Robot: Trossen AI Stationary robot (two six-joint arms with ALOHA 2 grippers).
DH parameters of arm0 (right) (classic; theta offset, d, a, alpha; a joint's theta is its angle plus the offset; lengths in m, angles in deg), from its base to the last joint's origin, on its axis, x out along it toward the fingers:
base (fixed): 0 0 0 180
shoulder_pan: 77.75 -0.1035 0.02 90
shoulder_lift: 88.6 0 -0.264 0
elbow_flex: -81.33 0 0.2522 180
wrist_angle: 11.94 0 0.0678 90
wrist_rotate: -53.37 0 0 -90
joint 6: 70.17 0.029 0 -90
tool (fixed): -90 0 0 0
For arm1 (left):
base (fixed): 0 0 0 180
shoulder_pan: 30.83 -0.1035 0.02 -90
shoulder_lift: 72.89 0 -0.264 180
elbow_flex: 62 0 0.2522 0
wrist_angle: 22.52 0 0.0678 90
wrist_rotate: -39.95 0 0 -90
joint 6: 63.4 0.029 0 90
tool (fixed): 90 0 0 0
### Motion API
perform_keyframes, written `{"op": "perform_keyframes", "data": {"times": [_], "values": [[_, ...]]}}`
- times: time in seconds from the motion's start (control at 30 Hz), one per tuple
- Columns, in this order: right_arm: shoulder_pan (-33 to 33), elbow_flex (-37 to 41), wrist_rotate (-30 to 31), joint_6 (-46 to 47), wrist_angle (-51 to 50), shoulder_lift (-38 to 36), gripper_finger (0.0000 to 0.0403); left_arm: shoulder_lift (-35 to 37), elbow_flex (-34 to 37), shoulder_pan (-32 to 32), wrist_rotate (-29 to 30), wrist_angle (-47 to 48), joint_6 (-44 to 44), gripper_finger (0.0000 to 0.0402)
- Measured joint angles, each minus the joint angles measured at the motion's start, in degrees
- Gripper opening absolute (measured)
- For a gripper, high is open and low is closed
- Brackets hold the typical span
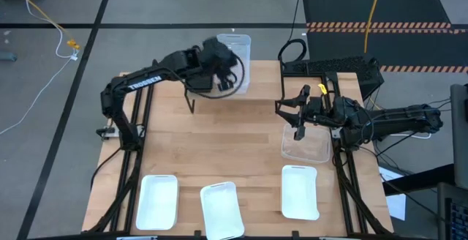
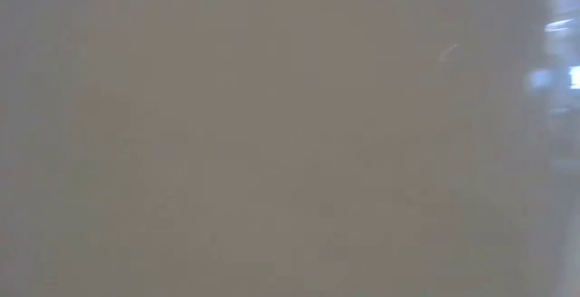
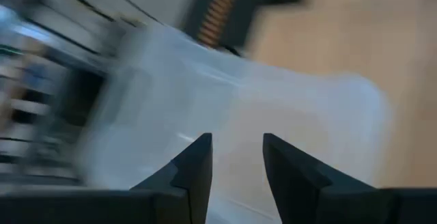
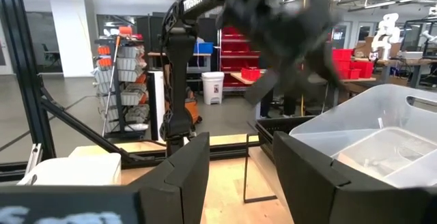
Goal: Stack baskets on shelf by color
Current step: Stack the left transparent bin on top of the other transparent bin on the shelf
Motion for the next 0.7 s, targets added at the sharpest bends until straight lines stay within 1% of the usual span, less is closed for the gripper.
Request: {"op": "perform_keyframes", "data": {"times": [0.03, 0.1, 0.17, 0.23, 0.3, 0.4, 0.5, 0.53, 0.7], "values": [[0.0, 0.0, 0.1, -0.1, 0.0, 0.2, 0.0155, 0.5, 0.0, -0.4, 1.7, -2.8, 2.0, 0.0132], [0.2, 0.0, 0.2, -0.1, 0.0, 0.6, 0.0155, 1.2, -0.1, -2.0, 2.1, -8.5, 7.5, 0.0132], [0.7, 0.0, 0.2, 0.5, 0.3, 1.3, 0.0155, 1.2, -0.1, -4.5, -0.8, -12.3, 13.2, 0.0132], [1.0, 0.0, 0.2, 1.7, 0.0, 2.1, 0.0155, 0.9, -0.1, -7.7, -4.8, -14.4, 16.5, 0.0132], [1.3, 0.0, 0.3, 2.8, -0.1, 3.0, 0.0155, 0.1, -0.1, -10.8, -7.7, -16.1, 18.0, 0.0132], [1.4, 0.0, 0.2, 3.2, -1.2, 4.2, 0.0155, -0.9, -0.1, -15.5, -12.8, -15.5, 19.2, 0.0132], [1.4, 0.0, 0.2, 3.4, -3.1, 4.5, 0.0155, -1.0, 0.0, -19.3, -21.5, -13.7, 19.2, 0.0132], [1.4, 0.0, 0.2, 3.5, -3.1, 4.5, 0.0155, -0.9, 0.0, -20.2, -23.5, -13.6, 19.2, 0.0132], [1.4, 0.0, 0.2, 4.5, -4.3, 4.5, 0.0155, -0.9, 0.0, -22.2, -25.7, -13.3, 19.6, 0.0132]]}}
